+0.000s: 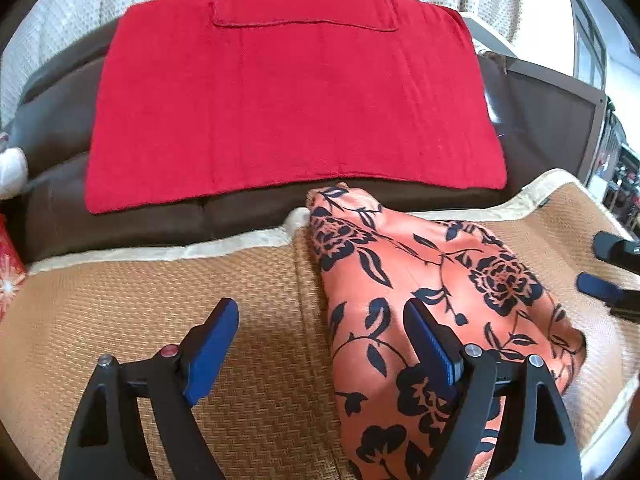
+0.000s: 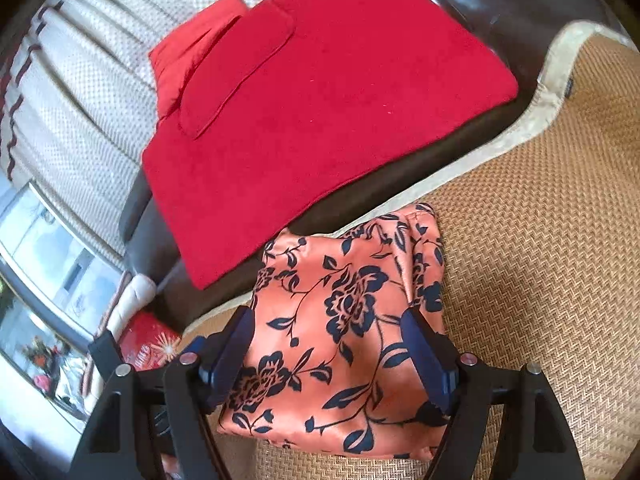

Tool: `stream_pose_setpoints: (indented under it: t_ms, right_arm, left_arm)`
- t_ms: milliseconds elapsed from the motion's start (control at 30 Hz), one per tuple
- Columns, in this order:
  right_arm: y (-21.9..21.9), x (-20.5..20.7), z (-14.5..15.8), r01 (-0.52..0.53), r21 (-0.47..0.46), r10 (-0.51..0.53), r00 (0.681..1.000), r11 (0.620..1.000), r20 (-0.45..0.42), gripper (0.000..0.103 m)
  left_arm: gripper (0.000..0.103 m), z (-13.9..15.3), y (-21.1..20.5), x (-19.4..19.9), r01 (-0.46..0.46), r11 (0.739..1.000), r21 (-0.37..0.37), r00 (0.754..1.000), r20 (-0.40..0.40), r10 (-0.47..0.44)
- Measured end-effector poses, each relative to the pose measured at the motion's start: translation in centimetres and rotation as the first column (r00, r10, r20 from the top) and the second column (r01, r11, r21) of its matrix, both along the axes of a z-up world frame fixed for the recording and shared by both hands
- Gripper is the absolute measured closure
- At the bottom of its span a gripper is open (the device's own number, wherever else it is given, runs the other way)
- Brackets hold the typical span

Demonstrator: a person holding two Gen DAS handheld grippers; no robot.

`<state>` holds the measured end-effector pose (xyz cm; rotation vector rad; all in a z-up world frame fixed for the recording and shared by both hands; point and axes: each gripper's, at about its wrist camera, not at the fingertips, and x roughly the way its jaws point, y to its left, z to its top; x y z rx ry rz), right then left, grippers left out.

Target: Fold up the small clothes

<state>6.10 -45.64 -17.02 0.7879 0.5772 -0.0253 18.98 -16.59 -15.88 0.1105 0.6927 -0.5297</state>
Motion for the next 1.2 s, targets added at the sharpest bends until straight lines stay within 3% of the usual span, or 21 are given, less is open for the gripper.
stream_pose_setpoints:
  t_ms: [133, 467, 500, 533, 600, 667, 733, 800, 900, 1100, 1167, 1200]
  right_arm:
    - [-1.6, 0.5, -1.2, 0.044, 0.039, -0.042, 0.998, 0.998, -0.04, 0.024]
    - [-3.5, 3.0, -3.1, 0.056, 0.063, -0.051, 0.996, 0.996, -0.076, 0.026]
    - [-3.2, 3.2, -2.9, 0.048, 0.052, -0.045, 0.997, 0.998, -0.058, 0.03]
    - [-2.9, 3.4, -2.6, 0.044, 0.029, -0.043, 0.998, 0.999, -0.049, 0.05]
    - [-1.9, 4.3, -2.1, 0.015, -0.043, -0.017, 0.998, 0.999, -0.058, 0.073]
    - [-1.2, 5.5, -2.5, -0.007, -0.064, 0.002, 0.997, 0.998, -0.071, 0.073]
    - [-0.6, 7.3, -3.6, -0.012, -0.096, -0.001, 0.99, 0.995, -0.139, 0.074]
    - [-0.5, 8.7, -5.2, -0.02, -0.086, 0.001, 0.976, 0.996, -0.217, 0.073]
    - [-1.1, 8.7, -5.1, 0.007, -0.031, -0.014, 0.977, 0.999, -0.212, 0.073]
    - [-1.8, 5.2, -2.6, 0.022, 0.024, -0.02, 0.994, 0.999, -0.107, 0.069]
    - [-2.2, 4.1, -1.9, 0.043, 0.031, -0.04, 0.996, 0.999, -0.077, 0.051]
    - [-2.4, 3.8, -1.8, 0.059, 0.031, -0.056, 0.996, 0.998, -0.069, 0.025]
  left_arm:
    - [0.015, 0.0, 0.5, 0.7, 0.026, 0.998, -0.062, 0.998, -0.05, -0.03]
    - [0.015, -0.8, -1.1, 0.3, 0.039, 0.999, 0.023, 0.999, -0.026, -0.038]
    - [0.015, -0.8, -1.2, 0.4, 0.037, 0.999, 0.023, 0.999, -0.026, -0.036]
    - [0.015, -0.9, -1.2, 0.6, 0.034, 0.999, 0.024, 0.999, -0.027, -0.034]
    - [0.015, -1.0, -1.2, 0.8, 0.026, 0.999, 0.026, 0.999, -0.031, -0.025]
    - [0.015, -1.3, -1.3, 0.9, 0.017, 0.999, 0.037, 0.999, -0.033, -0.016]
    - [0.015, -1.5, -1.4, 1.1, 0.011, 0.999, 0.049, 0.999, -0.033, -0.009]
    - [0.015, -1.9, -1.5, 1.1, 0.011, 0.998, 0.058, 0.999, -0.04, -0.009]
    - [0.013, -2.1, -1.6, 1.1, 0.008, 0.998, 0.064, 0.999, -0.04, -0.005]
    - [0.013, -1.9, -1.4, 1.0, 0.007, 0.998, 0.059, 0.999, -0.033, -0.005]
    - [0.013, -1.7, -1.3, 0.9, 0.002, 0.999, 0.054, 1.0, -0.028, 0.0]
    - [0.013, -1.6, -1.2, 0.8, -0.003, 0.999, 0.048, 1.0, -0.024, 0.004]
